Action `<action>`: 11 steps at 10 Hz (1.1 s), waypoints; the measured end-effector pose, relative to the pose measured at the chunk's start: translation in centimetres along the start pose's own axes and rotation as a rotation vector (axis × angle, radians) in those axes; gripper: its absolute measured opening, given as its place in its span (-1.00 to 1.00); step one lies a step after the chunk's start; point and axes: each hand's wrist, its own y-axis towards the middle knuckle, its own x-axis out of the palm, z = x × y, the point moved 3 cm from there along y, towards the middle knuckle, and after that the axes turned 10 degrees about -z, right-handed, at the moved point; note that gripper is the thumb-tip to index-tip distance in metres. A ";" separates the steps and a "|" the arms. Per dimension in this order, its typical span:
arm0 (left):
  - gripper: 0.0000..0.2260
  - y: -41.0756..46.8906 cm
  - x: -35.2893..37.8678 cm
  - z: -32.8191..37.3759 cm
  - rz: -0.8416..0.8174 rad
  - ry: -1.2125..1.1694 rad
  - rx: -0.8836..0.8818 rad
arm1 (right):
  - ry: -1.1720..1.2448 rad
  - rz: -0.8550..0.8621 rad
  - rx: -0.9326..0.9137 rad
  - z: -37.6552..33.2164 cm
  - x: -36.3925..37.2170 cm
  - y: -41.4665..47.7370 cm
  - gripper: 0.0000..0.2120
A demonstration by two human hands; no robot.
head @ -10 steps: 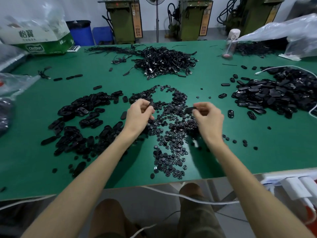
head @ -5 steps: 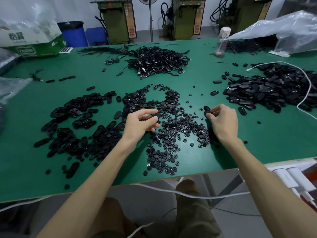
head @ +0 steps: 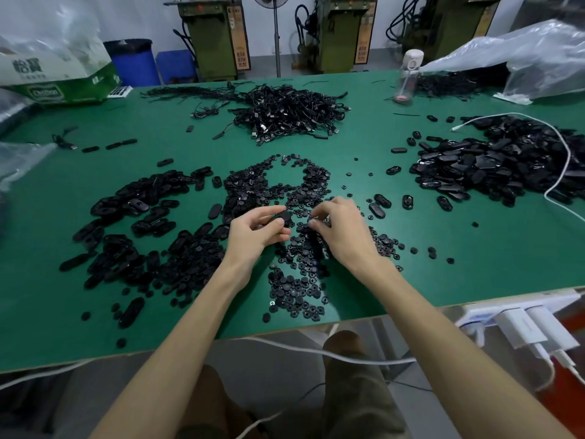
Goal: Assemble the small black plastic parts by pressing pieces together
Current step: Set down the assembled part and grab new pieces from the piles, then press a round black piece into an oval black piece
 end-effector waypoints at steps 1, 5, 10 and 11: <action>-0.77 -0.2 0.1 -0.1 -0.056 0.026 0.044 | -0.049 -0.038 0.033 -0.5 1.2 0.6 -0.70; -0.75 -0.1 0.0 -0.6 -0.127 0.098 0.060 | -0.061 0.049 0.055 -0.3 2.4 1.2 -0.85; -0.75 0.0 0.0 -0.7 -0.112 0.117 0.065 | -0.093 0.034 0.040 -0.5 2.3 1.1 -0.88; -0.76 -0.1 0.0 -0.7 -0.110 0.120 0.067 | -0.104 0.039 0.032 -0.4 2.0 1.4 -0.89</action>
